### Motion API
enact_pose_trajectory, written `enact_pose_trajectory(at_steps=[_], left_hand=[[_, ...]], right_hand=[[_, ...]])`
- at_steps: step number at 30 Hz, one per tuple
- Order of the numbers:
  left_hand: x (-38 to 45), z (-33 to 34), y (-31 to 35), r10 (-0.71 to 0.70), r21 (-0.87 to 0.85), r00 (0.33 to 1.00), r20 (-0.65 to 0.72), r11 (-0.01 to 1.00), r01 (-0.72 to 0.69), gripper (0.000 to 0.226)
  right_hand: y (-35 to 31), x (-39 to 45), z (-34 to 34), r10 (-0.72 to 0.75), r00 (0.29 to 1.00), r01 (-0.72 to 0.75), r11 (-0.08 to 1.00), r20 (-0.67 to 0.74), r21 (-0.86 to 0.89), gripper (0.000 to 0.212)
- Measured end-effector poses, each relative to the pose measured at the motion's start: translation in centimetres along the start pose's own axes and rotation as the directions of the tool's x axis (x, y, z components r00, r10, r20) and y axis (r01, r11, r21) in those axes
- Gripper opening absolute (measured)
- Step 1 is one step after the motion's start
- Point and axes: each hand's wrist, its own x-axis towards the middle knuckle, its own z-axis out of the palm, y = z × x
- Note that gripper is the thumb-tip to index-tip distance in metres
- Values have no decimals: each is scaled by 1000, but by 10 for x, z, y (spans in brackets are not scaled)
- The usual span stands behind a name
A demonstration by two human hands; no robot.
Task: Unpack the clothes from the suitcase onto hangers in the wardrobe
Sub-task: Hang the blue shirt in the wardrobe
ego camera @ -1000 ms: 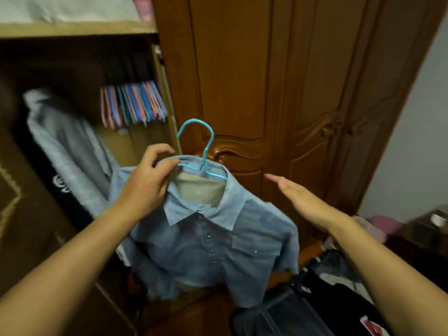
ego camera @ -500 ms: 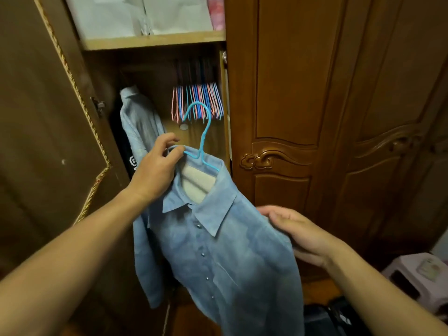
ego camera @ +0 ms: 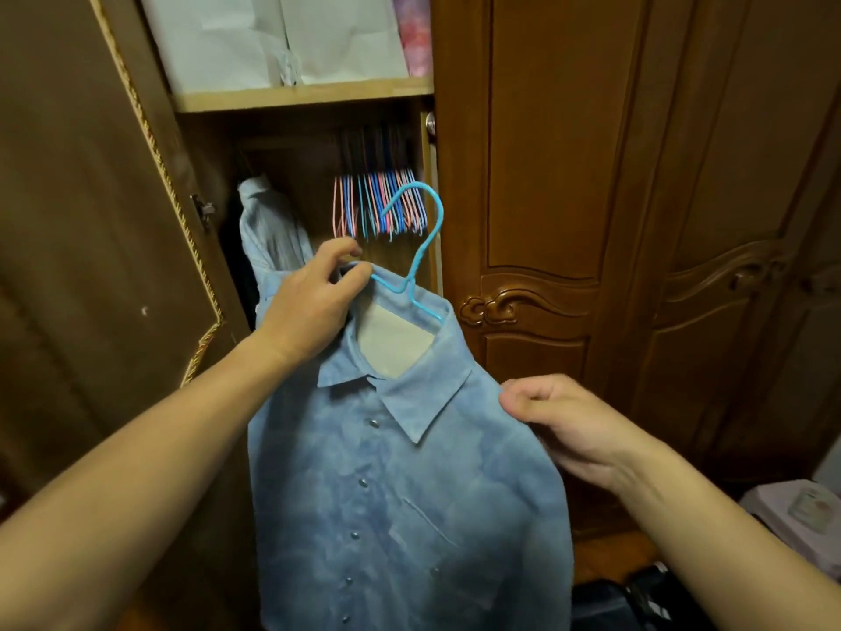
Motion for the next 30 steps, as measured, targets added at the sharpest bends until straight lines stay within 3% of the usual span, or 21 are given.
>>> enact_pose_trajectory(at_steps=[1,2,3,4,5,6,8,9,11,12,13,15,16,18,19,20,23,26,28,30], left_hand=[[-1,-1,-3,58,76,998,12,995,-59,15],[-3,-3,-4,115,147,993,36,982,-119,19],[-3,-5,-4,191,237,980,56,951,-199,24],[-1,-9,-4,315,347,945,85,880,-325,26],[2,-12,-6,419,437,898,132,789,-433,26],[5,-13,-7,489,504,855,170,703,-502,27],[10,-11,-1,446,576,877,180,675,-462,27],[11,-8,5,409,608,898,165,674,-419,24],[10,-3,15,323,657,936,138,678,-331,21],[12,-2,17,280,669,952,126,684,-290,21],[13,-4,18,246,661,964,105,707,-253,22],[16,-9,16,225,635,972,71,741,-218,24],[17,-11,14,241,623,968,69,748,-231,25],[18,-12,8,292,578,954,64,769,-274,27],[18,-11,6,315,546,948,54,785,-292,26],[19,-8,3,331,511,943,43,803,-306,28],[22,5,-9,361,402,932,10,852,-335,34],[22,16,-23,349,277,934,-78,907,-316,22],[20,17,-36,315,192,942,-119,938,-289,19],[14,11,-52,314,225,944,-102,931,-286,22]], right_hand=[[-1,1,-5,-164,977,131,965,-135,-227,16],[-3,3,-12,-417,877,222,791,-237,-570,19],[-4,4,-18,-668,720,215,472,-188,-855,19],[-6,5,-21,-809,586,159,159,-36,-975,18],[-9,5,-24,-853,515,115,-32,87,-993,16],[-14,5,-25,-862,481,88,-133,159,-987,17],[-16,7,-30,-855,449,59,-264,262,-963,19],[-15,9,-34,-820,471,69,-333,325,-940,15],[-2,11,-47,-694,569,110,-467,441,-877,10],[9,11,-57,-621,648,126,-484,441,-866,12],[18,8,-67,-560,742,125,-424,368,-897,12],[31,2,-88,-500,864,-17,-159,66,-987,13],[34,1,-97,-521,846,-111,40,-115,-993,18],[30,2,-107,-579,703,-193,404,-413,-894,38],[25,6,-108,-554,675,-169,528,-488,-833,51],[20,12,-108,-492,709,-148,597,-505,-789,62],[8,31,-103,-293,870,-123,650,-397,-750,80],[8,41,-110,-130,928,-116,791,-350,-601,77],[13,39,-119,-11,966,-131,840,-258,-526,47],[15,37,-126,-112,963,-98,701,-245,-706,5]])
